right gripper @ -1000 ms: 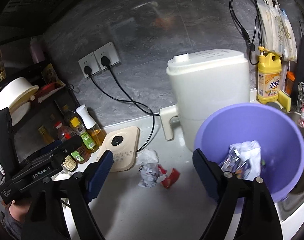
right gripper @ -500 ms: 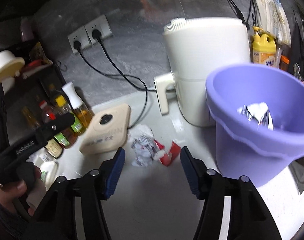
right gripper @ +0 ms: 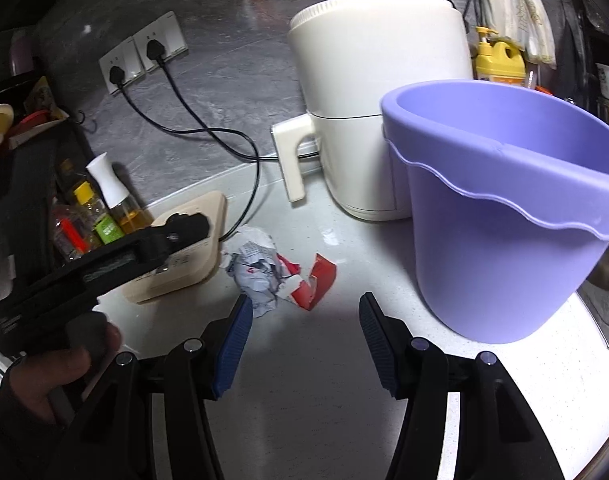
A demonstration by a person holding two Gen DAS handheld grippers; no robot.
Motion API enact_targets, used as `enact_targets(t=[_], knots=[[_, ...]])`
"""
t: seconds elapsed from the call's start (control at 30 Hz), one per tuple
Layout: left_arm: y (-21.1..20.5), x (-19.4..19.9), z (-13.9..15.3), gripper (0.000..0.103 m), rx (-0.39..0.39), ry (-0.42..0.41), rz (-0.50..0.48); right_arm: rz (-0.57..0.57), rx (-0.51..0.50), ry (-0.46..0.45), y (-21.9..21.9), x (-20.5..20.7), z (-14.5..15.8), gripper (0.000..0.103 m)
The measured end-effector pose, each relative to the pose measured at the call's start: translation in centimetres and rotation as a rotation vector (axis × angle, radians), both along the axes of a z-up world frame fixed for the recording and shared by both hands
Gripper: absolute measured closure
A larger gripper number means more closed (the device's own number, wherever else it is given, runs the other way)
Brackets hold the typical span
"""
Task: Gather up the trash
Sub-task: 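Grasp the crumpled white paper with the left tool while the right tool grasps the red-and-white box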
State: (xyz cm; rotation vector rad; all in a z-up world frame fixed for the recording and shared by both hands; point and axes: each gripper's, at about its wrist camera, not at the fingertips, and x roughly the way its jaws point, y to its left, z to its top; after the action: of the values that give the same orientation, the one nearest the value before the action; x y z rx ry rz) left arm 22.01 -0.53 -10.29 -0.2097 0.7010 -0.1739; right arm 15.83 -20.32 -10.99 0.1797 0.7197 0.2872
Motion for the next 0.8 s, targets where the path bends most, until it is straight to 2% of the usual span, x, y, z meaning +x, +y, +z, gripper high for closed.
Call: enact_targets(t=[0.2, 0.27, 0.3, 0.33, 0.4, 0.43, 0.57, 0.8], knots=[[-1.0, 2.9, -3.4, 0.01, -0.025, 0.085, -0.028, -0.044, -0.01, 0.023, -0.3, 0.6, -1.2, 0.049], [-1.3, 3.3, -4.4, 0.016, -0.023, 0.105, -0.036, -0.048, -0.013, 0.029, -0.2, 0.7, -1.6, 0.049], [-1.4, 3.4, -4.8, 0.025, -0.026, 0.112, -0.04, -0.048, -0.019, 0.032, 0.0, 0.8, -1.7, 0.049], [-1.4, 3.6, -5.2, 0.041, -0.034, 0.122, -0.042, -0.043, -0.026, 0.032, 0.2, 0.9, -1.9, 0.049], [-1.1, 3.5, -5.4, 0.06, -0.07, 0.12, -0.049, -0.03, -0.04, 0.028, 0.6, 1.1, -2.0, 0.049], [-1.0, 3.3, -5.2, 0.062, -0.074, 0.107, -0.045, -0.023, -0.045, 0.027, 0.9, 1.2, -2.0, 0.049], [0.1, 2.2, -4.1, 0.064, -0.075, 0.066, -0.034, -0.007, -0.051, 0.038, 1.5, 2.2, -2.0, 0.049], [3.4, 0.9, -2.6, 0.064, -0.08, 0.023, 0.049, 0.028, -0.073, 0.06, 3.5, 3.8, -2.7, 0.049]])
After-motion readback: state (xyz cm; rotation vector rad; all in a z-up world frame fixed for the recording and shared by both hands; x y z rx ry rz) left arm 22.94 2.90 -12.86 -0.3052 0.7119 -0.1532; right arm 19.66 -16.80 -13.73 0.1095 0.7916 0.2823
